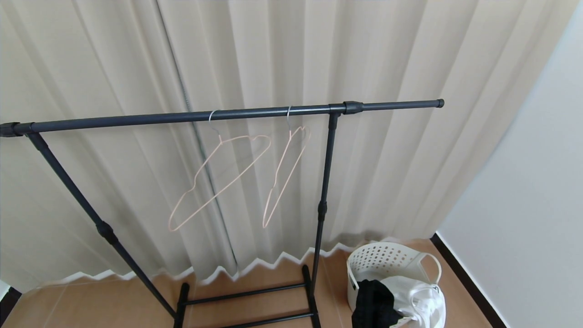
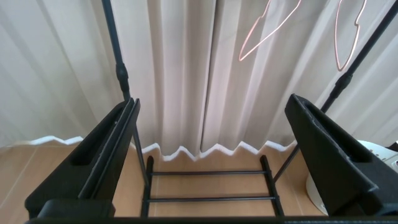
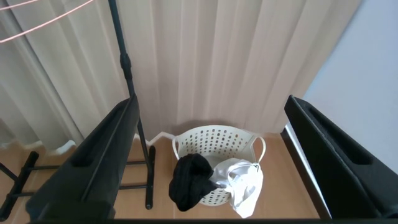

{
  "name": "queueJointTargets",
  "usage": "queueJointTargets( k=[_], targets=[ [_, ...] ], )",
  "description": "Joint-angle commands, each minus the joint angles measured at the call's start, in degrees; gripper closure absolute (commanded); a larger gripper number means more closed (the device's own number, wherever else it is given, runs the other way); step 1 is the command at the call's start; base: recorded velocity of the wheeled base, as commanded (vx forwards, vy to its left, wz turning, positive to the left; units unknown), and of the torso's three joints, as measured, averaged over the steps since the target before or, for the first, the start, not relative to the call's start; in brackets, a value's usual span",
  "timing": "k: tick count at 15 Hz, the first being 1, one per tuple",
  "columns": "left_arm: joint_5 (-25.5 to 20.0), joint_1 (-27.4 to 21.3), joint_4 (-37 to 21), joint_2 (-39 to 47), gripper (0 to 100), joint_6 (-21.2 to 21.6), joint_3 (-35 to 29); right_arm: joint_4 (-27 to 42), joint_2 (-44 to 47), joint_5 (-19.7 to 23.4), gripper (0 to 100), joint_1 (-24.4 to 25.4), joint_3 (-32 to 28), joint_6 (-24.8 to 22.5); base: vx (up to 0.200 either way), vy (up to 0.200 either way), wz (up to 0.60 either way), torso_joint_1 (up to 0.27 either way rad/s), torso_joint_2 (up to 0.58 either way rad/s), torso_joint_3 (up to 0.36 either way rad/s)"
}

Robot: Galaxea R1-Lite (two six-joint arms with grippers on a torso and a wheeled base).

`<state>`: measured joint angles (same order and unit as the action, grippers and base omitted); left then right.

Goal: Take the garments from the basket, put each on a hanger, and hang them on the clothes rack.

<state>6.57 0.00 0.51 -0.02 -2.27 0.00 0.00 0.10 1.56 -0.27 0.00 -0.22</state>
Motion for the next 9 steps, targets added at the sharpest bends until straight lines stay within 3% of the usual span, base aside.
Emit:
queueJointTargets(
  k=[1, 9],
  targets=[
    [0.02, 0.00, 0.02, 0.02, 0, -0.11, 0.00, 0.09, 0.08, 0.02, 0, 0.00, -0.09, -0.13, 0.000, 0.000, 0.00, -0.149, 0.33, 0.168],
    [0.02, 0.00, -0.07, 0.02, 0, -0.28, 0.00, 0.09, 0.08, 0.02, 0, 0.00, -0.09, 0.48, 0.000, 0.000, 0.00, -0.141, 0.34, 0.184]
  ],
)
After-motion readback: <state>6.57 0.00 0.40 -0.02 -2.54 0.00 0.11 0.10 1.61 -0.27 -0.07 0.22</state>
